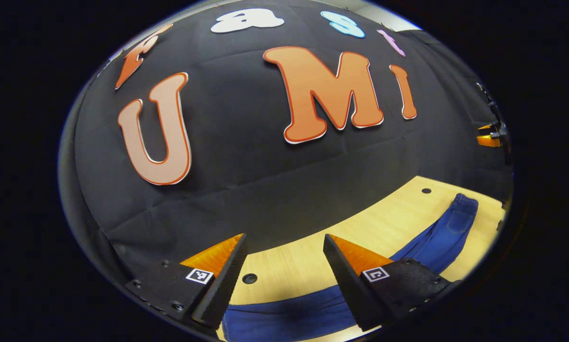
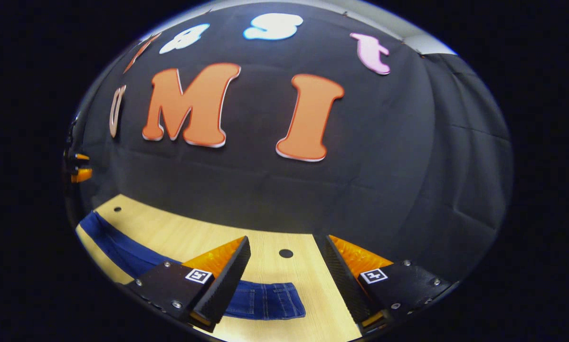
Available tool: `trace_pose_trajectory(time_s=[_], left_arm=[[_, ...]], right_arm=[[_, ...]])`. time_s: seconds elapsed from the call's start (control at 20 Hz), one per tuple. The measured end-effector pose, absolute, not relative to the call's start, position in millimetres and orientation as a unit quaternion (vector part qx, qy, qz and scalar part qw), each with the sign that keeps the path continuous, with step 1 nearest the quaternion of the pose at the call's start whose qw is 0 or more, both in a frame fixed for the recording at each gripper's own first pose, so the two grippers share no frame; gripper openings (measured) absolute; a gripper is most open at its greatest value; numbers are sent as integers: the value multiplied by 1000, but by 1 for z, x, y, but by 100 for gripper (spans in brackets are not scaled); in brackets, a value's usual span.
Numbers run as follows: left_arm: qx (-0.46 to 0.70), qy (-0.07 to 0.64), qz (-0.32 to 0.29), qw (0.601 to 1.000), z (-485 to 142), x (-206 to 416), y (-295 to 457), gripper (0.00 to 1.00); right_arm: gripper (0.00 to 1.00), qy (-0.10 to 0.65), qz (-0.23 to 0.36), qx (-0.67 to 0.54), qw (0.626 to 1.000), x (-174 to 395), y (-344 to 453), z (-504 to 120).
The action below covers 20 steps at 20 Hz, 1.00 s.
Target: Grasp the waist and the cuffs of the jeans and fold them to make the two legs overlap; first hold the waist and fold one-third of the jeans toward the cuffs, then hold the cuffs and fold the remaining one-third in the same direction to finish folding.
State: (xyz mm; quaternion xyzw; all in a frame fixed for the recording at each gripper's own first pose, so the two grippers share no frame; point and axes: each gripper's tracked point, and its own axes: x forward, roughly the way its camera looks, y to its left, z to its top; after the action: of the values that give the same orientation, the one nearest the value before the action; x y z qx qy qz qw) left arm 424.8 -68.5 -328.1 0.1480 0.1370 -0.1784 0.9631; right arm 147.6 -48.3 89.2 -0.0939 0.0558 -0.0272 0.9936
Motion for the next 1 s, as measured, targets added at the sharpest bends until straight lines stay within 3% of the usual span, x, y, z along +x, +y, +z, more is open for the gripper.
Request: trace_pose_trajectory(time_s=[0.25,0.4,0.65,1.0], left_arm=[[106,132,-167,971,-319,433,-71,98],[86,132,-146,977,-320,419,-74,98],[117,135,-129,975,-331,388,-80,98],[131,162,-101,973,-360,357,-79,98]], right_arm=[[97,34,-57,-74,995,116,-64,92],[97,66,-54,-36,996,122,-59,67],[97,134,-43,71,988,129,-75,-15],[98,248,-65,252,933,155,-94,-132]])
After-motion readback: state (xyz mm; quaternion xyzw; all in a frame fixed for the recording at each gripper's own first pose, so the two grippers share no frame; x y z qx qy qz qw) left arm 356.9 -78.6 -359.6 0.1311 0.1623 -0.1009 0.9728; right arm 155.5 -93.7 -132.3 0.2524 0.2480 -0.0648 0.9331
